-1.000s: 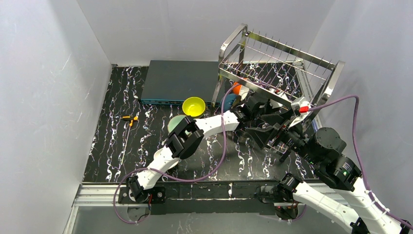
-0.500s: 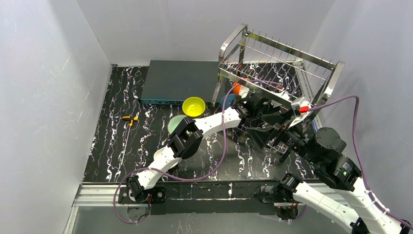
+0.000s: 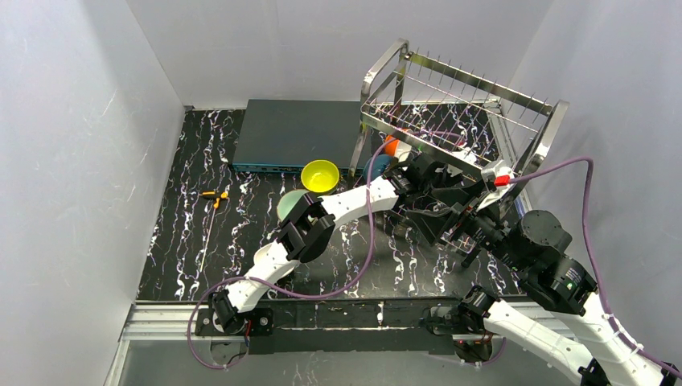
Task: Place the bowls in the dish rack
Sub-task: Place the bowl in the dish rack.
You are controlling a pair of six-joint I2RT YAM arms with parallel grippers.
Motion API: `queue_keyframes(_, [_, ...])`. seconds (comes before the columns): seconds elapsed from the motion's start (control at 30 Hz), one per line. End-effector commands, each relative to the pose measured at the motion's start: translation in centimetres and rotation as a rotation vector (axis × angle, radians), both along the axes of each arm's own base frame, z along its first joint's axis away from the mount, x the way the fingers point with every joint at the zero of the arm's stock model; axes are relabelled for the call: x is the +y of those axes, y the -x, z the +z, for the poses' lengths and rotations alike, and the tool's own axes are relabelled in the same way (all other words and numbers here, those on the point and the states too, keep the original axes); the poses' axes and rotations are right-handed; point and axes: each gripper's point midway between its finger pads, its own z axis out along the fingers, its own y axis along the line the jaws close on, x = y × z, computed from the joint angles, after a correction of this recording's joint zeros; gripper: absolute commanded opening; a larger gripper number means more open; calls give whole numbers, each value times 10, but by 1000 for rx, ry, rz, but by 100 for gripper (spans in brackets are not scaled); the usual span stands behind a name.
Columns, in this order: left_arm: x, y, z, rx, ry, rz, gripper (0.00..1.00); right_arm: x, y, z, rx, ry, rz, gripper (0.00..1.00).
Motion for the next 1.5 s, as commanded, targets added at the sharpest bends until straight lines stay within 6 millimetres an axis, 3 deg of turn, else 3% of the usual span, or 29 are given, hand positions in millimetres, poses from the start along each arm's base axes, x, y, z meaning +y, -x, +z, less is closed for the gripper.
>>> queue_keyframes(0.0, [-15, 0, 37, 20, 167, 15, 6, -4, 0, 20, -45, -40, -16, 99])
queue_keyframes(0.3, [-14, -8, 29, -4, 161, 50, 8, -4, 0, 19, -46, -38, -14, 99])
queue_keyframes(0.47, [-19, -2, 25, 15, 168, 37, 18, -3, -1, 18, -41, -35, -14, 99])
queue_keyframes(0.63, [-19, 1, 37, -18, 159, 22, 43, -2, -1, 18, -41, -36, -12, 99])
queue_keyframes(0.83, [-10, 0, 61, -59, 165, 45, 55, -1, -1, 18, -41, -38, -8, 99])
queue_keyframes(0.9, [-5, -1, 69, -73, 168, 63, 66, 0, -1, 18, -38, -39, -6, 99])
queue_keyframes(1.47, [14, -9, 102, -174, 204, 147, 82, 3, 0, 18, -28, -54, 8, 99])
